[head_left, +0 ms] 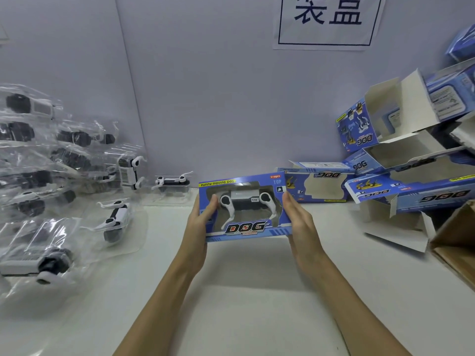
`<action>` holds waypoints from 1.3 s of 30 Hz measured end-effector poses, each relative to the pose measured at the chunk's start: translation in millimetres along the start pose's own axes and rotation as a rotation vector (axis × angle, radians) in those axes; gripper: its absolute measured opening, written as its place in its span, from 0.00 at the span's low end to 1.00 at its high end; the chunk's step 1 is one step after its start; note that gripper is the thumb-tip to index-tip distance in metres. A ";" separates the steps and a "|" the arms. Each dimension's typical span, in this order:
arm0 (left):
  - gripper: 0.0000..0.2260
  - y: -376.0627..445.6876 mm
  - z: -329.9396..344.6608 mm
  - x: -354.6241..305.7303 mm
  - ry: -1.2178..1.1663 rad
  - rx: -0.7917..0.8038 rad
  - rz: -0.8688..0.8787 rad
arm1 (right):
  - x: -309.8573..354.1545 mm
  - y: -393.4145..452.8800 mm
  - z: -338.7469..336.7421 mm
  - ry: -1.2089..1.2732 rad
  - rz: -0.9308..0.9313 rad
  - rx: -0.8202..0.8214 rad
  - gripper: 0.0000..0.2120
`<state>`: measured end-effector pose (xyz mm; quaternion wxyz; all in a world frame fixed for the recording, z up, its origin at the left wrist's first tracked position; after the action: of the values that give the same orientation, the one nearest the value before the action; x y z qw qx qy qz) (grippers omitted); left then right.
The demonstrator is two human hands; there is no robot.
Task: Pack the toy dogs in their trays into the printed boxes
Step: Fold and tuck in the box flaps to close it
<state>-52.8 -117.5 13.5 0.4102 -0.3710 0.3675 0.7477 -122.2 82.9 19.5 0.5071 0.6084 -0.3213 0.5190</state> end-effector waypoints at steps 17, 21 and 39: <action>0.17 0.5 -4.0 -8.4 0.085 -0.015 -0.002 | 0.0 7.7 -34.4 -0.117 0.115 0.186 0.33; 0.25 2.7 -3.9 -0.9 0.079 0.005 -0.102 | -9.2 8.3 -40.7 -0.156 0.246 0.029 0.31; 0.32 10.4 -22.9 -2.1 -0.016 -0.074 0.102 | 59.0 -12.0 -53.1 0.077 0.099 0.107 0.23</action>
<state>-55.3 -141.9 7.5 0.3604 -0.3604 0.3548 0.7838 -112.4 144.7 69.8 0.4599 0.5975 -0.3031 0.5828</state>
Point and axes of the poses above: each hand's wrist, its own y-axis towards the middle knuckle, its own z-axis out of the palm, x = y × z, the point moved 5 cm from there along y, towards the middle knuckle, and after that the axes turned 10 degrees about -y, right-handed, at the moved point
